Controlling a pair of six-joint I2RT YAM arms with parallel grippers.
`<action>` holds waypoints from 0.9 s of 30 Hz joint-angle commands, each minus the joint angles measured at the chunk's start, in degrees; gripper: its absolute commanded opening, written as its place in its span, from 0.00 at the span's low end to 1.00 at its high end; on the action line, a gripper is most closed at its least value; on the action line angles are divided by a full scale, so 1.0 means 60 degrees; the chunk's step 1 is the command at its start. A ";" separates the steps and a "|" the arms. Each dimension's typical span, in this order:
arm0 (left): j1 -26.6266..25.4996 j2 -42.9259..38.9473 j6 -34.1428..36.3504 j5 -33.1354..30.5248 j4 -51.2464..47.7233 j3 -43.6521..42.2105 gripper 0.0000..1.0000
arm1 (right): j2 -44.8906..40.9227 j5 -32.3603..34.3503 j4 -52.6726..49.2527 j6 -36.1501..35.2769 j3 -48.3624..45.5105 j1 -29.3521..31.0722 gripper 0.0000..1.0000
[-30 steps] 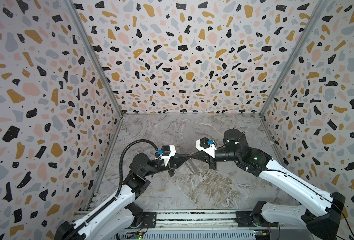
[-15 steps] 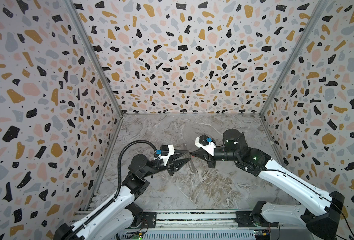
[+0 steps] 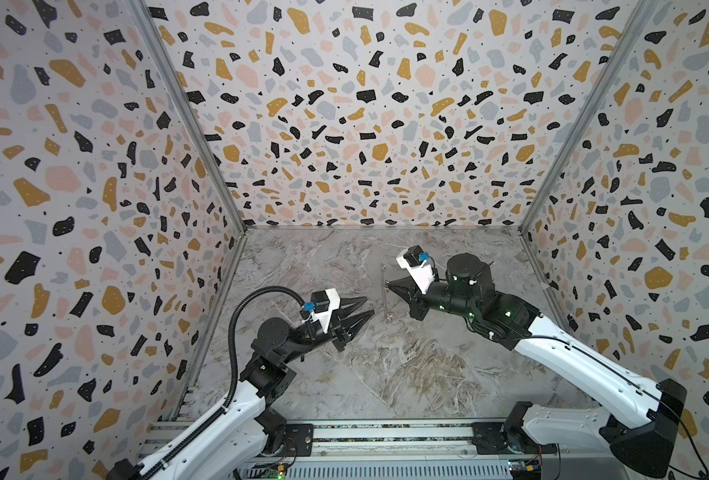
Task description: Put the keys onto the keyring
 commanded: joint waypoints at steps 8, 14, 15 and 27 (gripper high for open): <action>-0.1473 0.0568 -0.0752 -0.0379 0.1532 -0.0200 0.35 | -0.0312 0.1904 0.1760 0.1019 -0.0083 0.0022 0.00; -0.1901 0.0934 -0.0689 -0.1127 0.1668 -0.0080 0.39 | -0.0237 0.1875 0.1830 0.1093 -0.0122 0.0022 0.00; -0.1973 0.1035 -0.0685 -0.1237 0.1728 -0.0051 0.40 | -0.0226 0.1847 0.1857 0.1103 -0.0126 0.0022 0.00; -0.2492 0.2115 -0.0838 -0.4646 0.2183 0.0315 0.43 | -0.0196 0.1683 0.1864 0.1103 -0.0210 0.0284 0.00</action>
